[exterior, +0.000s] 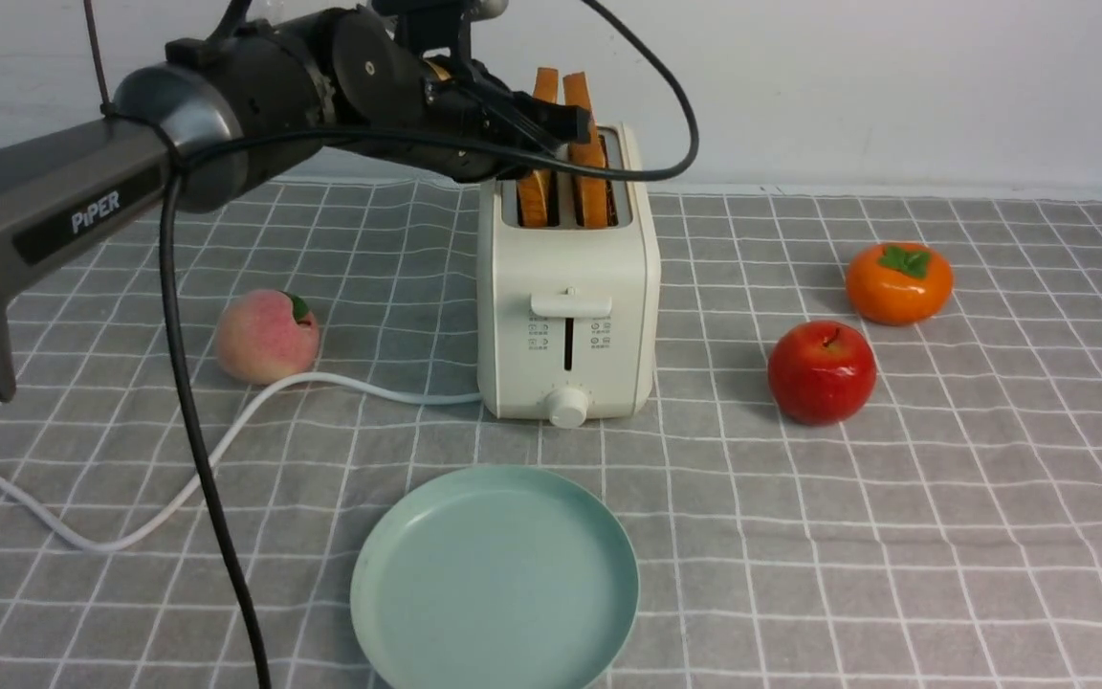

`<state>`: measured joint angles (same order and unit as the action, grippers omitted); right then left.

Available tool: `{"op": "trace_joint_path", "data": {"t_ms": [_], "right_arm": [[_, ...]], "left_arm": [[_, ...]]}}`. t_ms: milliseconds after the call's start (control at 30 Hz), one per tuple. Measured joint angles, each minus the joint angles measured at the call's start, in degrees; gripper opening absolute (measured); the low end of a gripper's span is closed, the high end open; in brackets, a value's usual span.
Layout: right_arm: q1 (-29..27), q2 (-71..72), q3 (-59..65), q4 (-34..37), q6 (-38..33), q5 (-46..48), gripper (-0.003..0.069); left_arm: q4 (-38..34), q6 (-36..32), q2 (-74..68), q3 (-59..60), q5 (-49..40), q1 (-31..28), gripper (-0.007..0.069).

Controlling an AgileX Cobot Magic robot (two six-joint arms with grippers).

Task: Take toasted bread from bread machine on grey coffee table place on plate.
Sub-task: 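Reach for a toast slice standing in the toaster with the left gripper, then place the slice of bread on the plate with the left gripper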

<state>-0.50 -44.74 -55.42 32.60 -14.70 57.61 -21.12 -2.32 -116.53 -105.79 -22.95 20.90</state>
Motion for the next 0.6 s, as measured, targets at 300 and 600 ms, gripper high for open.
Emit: {"op": "trace_joint_path", "data": {"t_ms": [300, 600], "right_arm": [[0.0, 0.0, 0.0, 0.0, 0.0, -1.3, 0.0035], [0.0, 0.0, 0.0, 0.5, 0.0, -1.3, 0.0039]], "left_arm": [[8.0, 1.1, 16.6, 0.0, -7.9, -0.6, 0.0096], [12.1, 9.8, 32.5, 8.1, -22.6, -1.0, 0.0096]]}}
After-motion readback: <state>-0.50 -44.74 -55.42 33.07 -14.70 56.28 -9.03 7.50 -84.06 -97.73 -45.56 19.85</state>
